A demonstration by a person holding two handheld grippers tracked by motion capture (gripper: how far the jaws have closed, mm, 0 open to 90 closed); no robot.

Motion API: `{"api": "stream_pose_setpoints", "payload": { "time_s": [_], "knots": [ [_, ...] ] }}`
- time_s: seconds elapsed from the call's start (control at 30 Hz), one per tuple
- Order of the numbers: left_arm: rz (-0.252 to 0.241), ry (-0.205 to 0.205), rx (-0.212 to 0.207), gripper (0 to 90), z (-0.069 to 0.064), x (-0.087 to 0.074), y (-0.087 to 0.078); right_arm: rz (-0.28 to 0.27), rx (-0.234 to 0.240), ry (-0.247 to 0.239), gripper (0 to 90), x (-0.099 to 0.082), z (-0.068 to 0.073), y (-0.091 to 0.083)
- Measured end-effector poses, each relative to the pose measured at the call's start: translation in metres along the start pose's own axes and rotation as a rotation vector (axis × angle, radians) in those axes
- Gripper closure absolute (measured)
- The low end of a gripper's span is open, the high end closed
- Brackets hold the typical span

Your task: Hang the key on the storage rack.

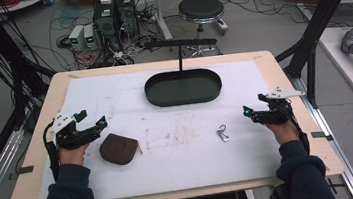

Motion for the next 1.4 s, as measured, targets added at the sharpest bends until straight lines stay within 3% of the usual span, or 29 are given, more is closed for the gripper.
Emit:
{"api": "stream_pose_setpoints", "payload": {
  "time_s": [0.4,0.43,0.5,0.6,0.7,0.73,0.83,0.9,0.93,0.97,1.03,1.17,1.27,1.3,1.4],
  "knots": [
    [0.008,-0.003,0.005,19.2,-0.002,0.0,0.001,0.029,0.047,0.02,20.5,-0.002,0.001,0.002],
    [0.007,-0.003,0.004,19.2,-0.002,0.0,0.001,0.036,0.073,0.042,26.7,-0.002,0.003,0.002],
    [0.004,-0.001,0.003,19.2,-0.003,0.0,0.001,0.038,0.081,0.037,27.5,-0.002,0.004,0.002],
    [0.009,0.002,0.003,19.5,-0.002,0.0,0.002,0.057,0.13,0.047,33.1,-0.001,0.011,0.004],
    [0.007,0.002,0.001,19.5,-0.003,0.001,0.002,0.116,0.188,0.042,41.6,-0.004,0.02,0.008],
    [0.007,0.002,0.0,19.5,-0.003,0.001,0.002,0.116,0.188,0.042,41.6,-0.004,0.02,0.008],
    [0.007,0.006,-0.003,19.5,-0.004,0.001,0.002,0.166,0.276,0.057,50.6,-0.005,0.037,0.015],
    [0.006,0.006,-0.003,19.5,-0.004,0.001,0.002,0.188,0.329,0.048,55.1,-0.004,0.046,0.019],
    [0.007,0.005,-0.002,19.5,-0.004,0.001,0.002,0.188,0.329,0.048,55.1,-0.004,0.046,0.019],
    [0.006,0.004,0.001,19.5,-0.003,0.001,0.002,0.22,0.368,0.025,57.0,-0.005,0.055,0.024],
    [0.006,0.001,0.002,19.6,-0.003,0.001,0.002,0.259,0.398,0.017,57.7,-0.008,0.061,0.029],
    [0.008,-0.002,0.005,19.6,-0.002,0.001,0.002,0.304,0.412,0.006,60.9,-0.011,0.064,0.034],
    [0.012,0.0,0.006,19.6,-0.003,0.0,0.002,0.315,0.415,-0.02,71.4,-0.013,0.064,0.035],
    [0.014,0.0,0.004,19.6,-0.003,0.0,0.002,0.316,0.419,-0.033,78.6,-0.012,0.065,0.034],
    [0.015,0.001,0.006,19.6,-0.003,0.0,0.002,0.316,0.409,-0.055,84.7,-0.013,0.066,0.035]
  ]
}}
Point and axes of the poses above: each handheld gripper's, and its own axes: y roughly forward along the jaws, x roughly out of its top, z roughly to its left, the point moved 3 cm from there along y, roughly forward along the jaws, and after that the axes turned 3 degrees about -x, right-handed, at the moved point
